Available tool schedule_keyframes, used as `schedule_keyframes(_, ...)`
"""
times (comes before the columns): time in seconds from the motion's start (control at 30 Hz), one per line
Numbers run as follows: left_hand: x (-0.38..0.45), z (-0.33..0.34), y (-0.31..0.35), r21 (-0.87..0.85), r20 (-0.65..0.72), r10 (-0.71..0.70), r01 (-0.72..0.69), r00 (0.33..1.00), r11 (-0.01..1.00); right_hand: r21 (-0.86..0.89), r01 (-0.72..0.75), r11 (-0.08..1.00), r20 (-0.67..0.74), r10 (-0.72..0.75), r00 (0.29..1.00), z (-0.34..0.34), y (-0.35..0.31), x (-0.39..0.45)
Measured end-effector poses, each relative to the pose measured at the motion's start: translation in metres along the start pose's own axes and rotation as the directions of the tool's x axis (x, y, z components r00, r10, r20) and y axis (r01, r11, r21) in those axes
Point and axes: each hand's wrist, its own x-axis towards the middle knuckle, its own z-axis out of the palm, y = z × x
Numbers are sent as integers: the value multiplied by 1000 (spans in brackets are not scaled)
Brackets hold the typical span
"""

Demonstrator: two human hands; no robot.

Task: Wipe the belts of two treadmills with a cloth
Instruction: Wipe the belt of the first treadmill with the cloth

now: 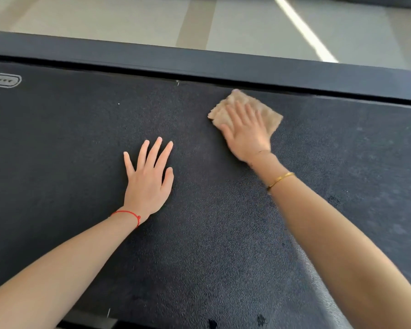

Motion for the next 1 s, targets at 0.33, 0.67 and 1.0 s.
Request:
schedule_keyframes(0.33,0,-1,2,-12,-4,-10,10,1000,1000,77,-187,979,-24,189,982,-4,8,-10)
schedule_keyframes(0.67,-1,1,0,-16,-28,6,-7,1000,1000,59,-128,990,-3,128,992,-3,38,-93)
schedule_keyframes(1.0,-1,2,1,-61,-51,-1,-2,999,998,27,173,985,42,-174,984,18,-60,-180)
